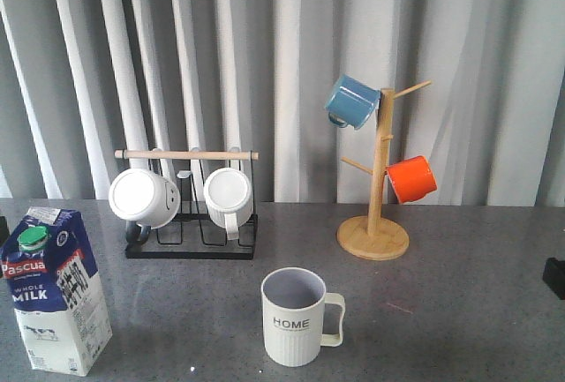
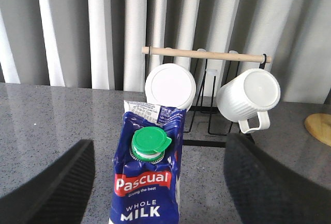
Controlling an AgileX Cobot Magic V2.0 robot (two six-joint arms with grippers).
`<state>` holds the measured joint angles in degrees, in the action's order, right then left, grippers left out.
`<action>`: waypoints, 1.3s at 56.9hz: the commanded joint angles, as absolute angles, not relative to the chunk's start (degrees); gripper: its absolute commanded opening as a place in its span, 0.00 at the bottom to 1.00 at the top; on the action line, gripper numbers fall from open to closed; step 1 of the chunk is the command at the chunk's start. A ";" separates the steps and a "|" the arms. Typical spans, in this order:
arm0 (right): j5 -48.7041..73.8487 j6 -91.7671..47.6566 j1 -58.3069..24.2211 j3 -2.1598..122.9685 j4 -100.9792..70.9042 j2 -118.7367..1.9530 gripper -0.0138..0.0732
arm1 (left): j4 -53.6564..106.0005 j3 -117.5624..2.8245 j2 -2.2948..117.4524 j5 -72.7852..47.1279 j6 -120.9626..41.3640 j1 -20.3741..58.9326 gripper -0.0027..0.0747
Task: Place milk next to cup
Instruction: 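Open the right gripper and withdraw it from the mug, then lower the left gripper onto the milk carton top and grasp it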
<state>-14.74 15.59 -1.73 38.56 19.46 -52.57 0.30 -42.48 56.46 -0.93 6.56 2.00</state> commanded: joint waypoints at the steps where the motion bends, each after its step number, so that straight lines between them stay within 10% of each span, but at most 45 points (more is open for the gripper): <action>1: -17.70 19.30 -0.95 40.45 21.24 -51.52 0.15 | 0.90 -44.40 55.84 3.57 7.19 1.90 0.68; 42: -16.66 19.30 -1.02 40.45 21.18 -51.52 0.15 | 0.00 -44.40 55.84 5.72 5.29 1.90 0.68; 54: -16.72 19.30 -1.02 40.45 21.18 -51.52 0.15 | 1.12 -47.55 60.68 7.41 7.75 0.16 0.99; 74: -16.64 19.30 -1.02 40.45 21.18 -51.52 0.15 | 0.79 -49.05 73.07 16.82 10.29 0.21 0.97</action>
<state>-12.84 19.44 -1.35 38.56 20.96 -52.15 0.30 -47.12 72.50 10.36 9.58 0.21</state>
